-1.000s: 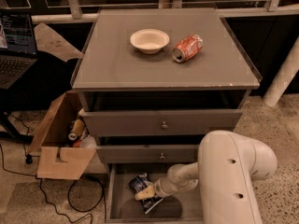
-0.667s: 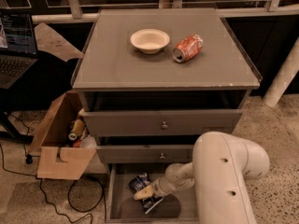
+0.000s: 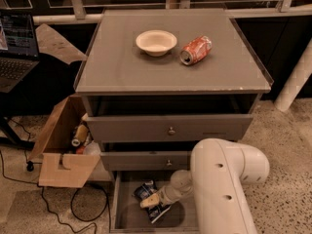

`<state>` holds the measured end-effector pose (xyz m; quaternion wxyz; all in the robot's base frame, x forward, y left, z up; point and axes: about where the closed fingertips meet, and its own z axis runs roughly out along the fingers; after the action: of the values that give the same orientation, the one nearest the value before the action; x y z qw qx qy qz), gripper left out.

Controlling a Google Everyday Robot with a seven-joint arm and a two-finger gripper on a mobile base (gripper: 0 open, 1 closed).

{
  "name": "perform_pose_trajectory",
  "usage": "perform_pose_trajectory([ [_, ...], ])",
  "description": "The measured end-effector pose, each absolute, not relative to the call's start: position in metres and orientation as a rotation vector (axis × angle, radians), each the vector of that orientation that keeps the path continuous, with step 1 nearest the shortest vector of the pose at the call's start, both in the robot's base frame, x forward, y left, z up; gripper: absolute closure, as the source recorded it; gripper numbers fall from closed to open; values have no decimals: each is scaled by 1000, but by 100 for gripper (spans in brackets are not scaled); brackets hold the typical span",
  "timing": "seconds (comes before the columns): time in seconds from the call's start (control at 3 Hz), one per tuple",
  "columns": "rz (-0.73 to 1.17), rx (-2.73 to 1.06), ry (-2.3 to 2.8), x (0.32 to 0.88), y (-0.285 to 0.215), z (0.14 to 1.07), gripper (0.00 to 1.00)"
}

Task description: Pick blue chip bag from bottom drawer and place on counter

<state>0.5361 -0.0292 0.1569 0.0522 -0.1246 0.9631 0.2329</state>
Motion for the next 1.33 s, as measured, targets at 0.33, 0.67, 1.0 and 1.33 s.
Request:
perform_pose_trajectory([
  [0.33,686,-359,2969,538,-35,144,19],
  [0.67,685,-359,2970,538,-35,143,42],
  [1.0,685,-359,2970,538,-35,143,73],
  [1.33,685,-359,2970,538,-35,143,96],
])
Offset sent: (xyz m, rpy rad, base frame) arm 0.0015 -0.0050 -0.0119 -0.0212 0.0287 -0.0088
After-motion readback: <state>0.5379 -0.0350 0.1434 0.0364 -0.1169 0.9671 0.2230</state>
